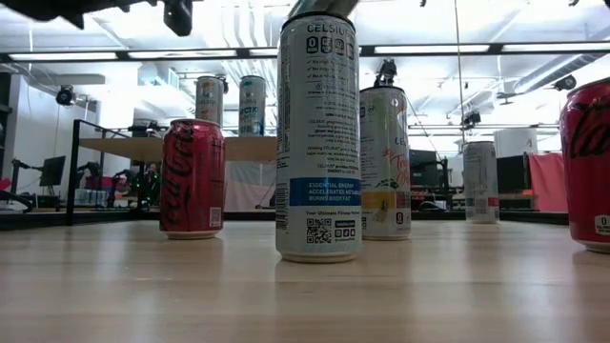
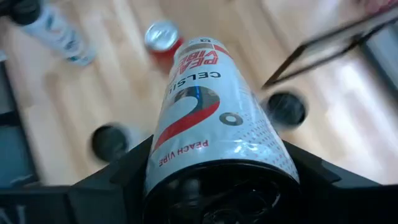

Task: Place canned beverage on shelf
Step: Put the bottom left white pink soda can on the shelf

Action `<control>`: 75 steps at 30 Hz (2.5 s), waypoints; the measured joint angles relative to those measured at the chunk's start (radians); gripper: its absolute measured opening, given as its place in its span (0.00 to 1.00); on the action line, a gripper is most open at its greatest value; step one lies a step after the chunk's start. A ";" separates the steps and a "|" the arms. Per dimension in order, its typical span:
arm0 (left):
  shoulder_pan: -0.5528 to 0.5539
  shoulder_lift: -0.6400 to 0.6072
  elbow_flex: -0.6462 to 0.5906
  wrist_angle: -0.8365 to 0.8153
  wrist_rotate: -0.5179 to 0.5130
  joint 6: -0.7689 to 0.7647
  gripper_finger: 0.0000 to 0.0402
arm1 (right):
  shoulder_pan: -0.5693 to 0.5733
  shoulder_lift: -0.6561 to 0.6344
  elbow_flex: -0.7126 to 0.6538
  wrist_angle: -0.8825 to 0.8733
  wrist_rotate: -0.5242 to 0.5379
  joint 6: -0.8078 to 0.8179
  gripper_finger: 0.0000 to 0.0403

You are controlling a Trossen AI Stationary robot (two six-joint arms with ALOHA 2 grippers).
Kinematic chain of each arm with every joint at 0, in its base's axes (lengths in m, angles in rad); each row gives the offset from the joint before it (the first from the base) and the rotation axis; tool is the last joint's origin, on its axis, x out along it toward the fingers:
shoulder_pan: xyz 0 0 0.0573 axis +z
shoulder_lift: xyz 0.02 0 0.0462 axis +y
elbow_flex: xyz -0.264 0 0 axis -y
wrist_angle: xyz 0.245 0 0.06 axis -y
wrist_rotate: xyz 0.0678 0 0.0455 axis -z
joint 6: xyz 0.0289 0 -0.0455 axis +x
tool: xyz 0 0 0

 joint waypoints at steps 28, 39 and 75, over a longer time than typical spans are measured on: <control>-0.124 0.382 0.432 -0.605 -0.393 0.308 0.79 | -0.190 0.104 0.005 0.169 -0.004 -0.387 0.60; -0.124 0.466 0.436 -0.492 -0.439 0.288 0.83 | -0.192 0.104 0.005 0.246 -0.007 -0.305 0.60; -0.130 0.324 0.238 -0.377 -0.718 0.126 0.58 | -0.214 0.067 0.027 0.312 0.009 -0.361 0.90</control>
